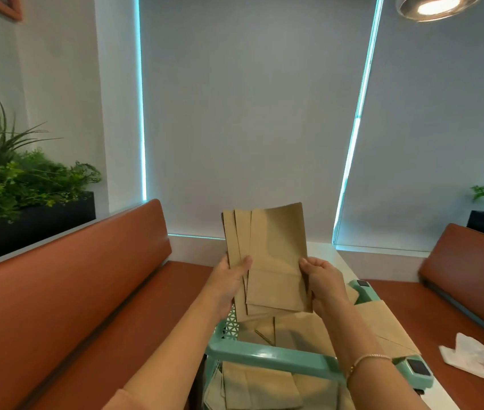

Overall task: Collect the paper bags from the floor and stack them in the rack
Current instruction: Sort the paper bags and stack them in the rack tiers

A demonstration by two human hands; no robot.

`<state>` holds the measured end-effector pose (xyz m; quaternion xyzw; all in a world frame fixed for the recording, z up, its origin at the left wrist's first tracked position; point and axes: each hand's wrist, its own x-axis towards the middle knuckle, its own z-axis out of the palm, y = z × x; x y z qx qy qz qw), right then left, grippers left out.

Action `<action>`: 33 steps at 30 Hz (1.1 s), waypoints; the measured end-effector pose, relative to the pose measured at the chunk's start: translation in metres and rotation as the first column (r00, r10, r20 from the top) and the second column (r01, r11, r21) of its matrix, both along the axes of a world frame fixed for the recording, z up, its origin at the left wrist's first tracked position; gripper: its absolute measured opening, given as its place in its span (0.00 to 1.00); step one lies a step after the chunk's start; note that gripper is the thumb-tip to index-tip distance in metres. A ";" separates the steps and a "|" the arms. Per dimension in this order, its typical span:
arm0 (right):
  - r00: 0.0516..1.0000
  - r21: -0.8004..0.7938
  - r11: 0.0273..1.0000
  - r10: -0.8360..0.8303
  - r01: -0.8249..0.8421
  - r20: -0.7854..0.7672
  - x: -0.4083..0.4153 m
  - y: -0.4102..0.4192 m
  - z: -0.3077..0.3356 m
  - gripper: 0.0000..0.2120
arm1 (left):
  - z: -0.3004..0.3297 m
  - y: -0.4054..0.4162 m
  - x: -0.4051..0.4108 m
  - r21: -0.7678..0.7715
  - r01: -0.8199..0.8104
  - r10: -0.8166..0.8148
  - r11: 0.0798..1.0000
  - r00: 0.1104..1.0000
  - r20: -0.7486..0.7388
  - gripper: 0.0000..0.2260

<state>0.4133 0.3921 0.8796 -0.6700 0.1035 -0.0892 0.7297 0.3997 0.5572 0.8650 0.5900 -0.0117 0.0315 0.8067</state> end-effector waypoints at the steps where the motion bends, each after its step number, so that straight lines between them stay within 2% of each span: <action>1: 0.999 -0.020 0.999 0.032 -0.032 0.011 0.000 0.000 -0.001 0.05 | -0.001 0.000 0.002 0.006 -0.005 0.005 1.000 1.000 -0.002 0.16; 5: 1.000 -0.057 0.998 -0.013 0.014 0.022 0.001 -0.009 0.000 0.08 | -0.002 0.002 0.004 -0.032 -0.042 0.041 0.999 0.999 -0.015 0.14; 9: 0.999 -0.158 0.987 0.040 -0.038 0.010 -0.001 -0.002 -0.006 0.09 | 0.001 -0.002 0.002 0.030 -0.035 0.034 0.999 0.999 0.019 0.19; 11: 0.997 -0.185 0.981 0.071 -0.063 0.033 -0.004 0.010 -0.011 0.10 | -0.001 -0.004 0.002 0.113 -0.033 0.029 0.993 0.999 0.035 0.27; 12: 0.996 -0.218 0.974 0.076 -0.063 0.053 -0.006 0.016 -0.013 0.12 | 0.000 -0.005 0.001 0.128 -0.034 0.029 0.991 0.999 0.044 0.27; 14: 0.990 -0.241 0.965 0.121 -0.101 0.070 -0.011 0.024 -0.014 0.14 | 0.001 -0.005 -0.001 0.097 -0.052 0.045 0.994 0.996 0.074 0.20; 17: 0.984 -0.076 0.981 0.175 -0.176 -0.014 -0.015 0.025 -0.011 0.20 | 0.005 -0.004 -0.001 -0.049 -0.130 0.134 0.990 0.987 0.084 0.14; 19: 0.976 0.195 0.964 0.200 -0.181 -0.083 -0.019 0.025 -0.008 0.21 | 0.009 -0.006 -0.001 -0.203 -0.164 0.183 0.965 0.980 0.078 0.09; 21: 0.967 0.528 0.828 0.249 -0.187 -0.048 -0.026 0.029 -0.006 0.12 | 0.012 -0.011 -0.002 -0.330 -0.140 0.170 0.933 0.983 0.063 0.06; 23: 0.967 0.694 0.688 0.251 -0.212 0.047 -0.031 0.034 -0.006 0.07 | 0.015 -0.018 -0.005 -0.381 -0.089 0.123 0.920 0.990 0.067 0.08; 25: 0.964 0.739 0.633 0.252 -0.231 0.085 -0.033 0.036 -0.008 0.10 | 0.021 -0.020 -0.006 -0.381 -0.039 0.080 0.924 0.992 0.093 0.12; 30: 0.961 0.749 0.618 0.261 -0.238 0.090 -0.036 0.029 -0.008 0.11 | 0.064 0.002 0.004 -0.368 0.034 0.083 0.929 0.951 0.299 0.16; 33: 0.958 0.771 0.583 0.260 -0.258 0.123 -0.039 0.030 -0.007 0.10 | 0.074 0.006 0.008 -0.315 0.046 0.073 0.948 0.931 0.357 0.15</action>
